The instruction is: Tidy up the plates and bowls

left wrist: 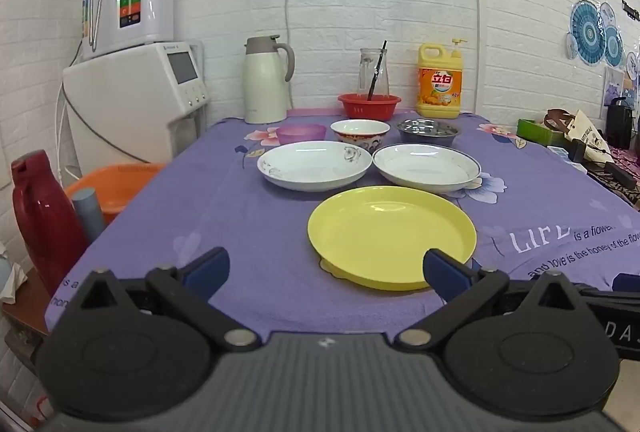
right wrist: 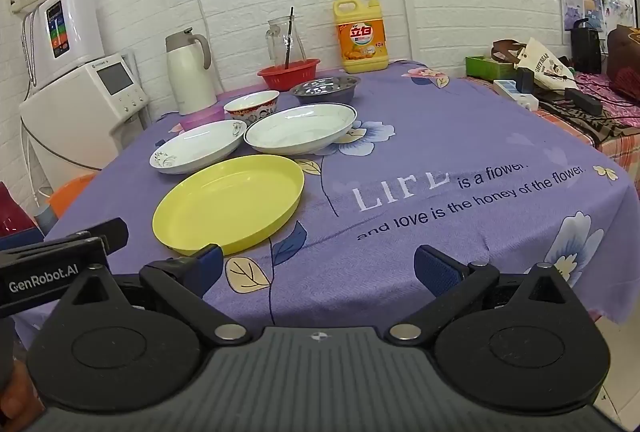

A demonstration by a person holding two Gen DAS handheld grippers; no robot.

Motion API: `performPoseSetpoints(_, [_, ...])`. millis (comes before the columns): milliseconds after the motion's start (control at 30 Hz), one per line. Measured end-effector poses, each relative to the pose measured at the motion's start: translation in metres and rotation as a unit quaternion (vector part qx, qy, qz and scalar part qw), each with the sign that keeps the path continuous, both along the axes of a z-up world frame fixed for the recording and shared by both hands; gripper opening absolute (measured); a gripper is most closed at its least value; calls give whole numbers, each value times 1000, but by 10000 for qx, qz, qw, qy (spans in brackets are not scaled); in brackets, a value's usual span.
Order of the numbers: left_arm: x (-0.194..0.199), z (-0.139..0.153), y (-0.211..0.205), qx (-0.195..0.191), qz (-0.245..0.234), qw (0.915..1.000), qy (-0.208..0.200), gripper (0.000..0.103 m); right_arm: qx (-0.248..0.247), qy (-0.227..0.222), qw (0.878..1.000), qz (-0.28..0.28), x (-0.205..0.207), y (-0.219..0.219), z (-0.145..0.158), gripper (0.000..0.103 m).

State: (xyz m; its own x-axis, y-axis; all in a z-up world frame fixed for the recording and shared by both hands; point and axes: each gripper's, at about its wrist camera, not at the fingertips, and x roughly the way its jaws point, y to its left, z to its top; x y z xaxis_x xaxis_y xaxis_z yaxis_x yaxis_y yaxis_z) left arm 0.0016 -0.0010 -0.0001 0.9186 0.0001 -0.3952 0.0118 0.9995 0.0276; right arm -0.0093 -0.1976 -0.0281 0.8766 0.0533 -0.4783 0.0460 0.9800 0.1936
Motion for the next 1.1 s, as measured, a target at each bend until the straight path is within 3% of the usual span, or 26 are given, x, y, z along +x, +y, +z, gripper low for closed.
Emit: performPoseSetpoints(1100, [3,-5,1,-25,24,10000,92,103,52,77,9999,60,3,1,-5,103])
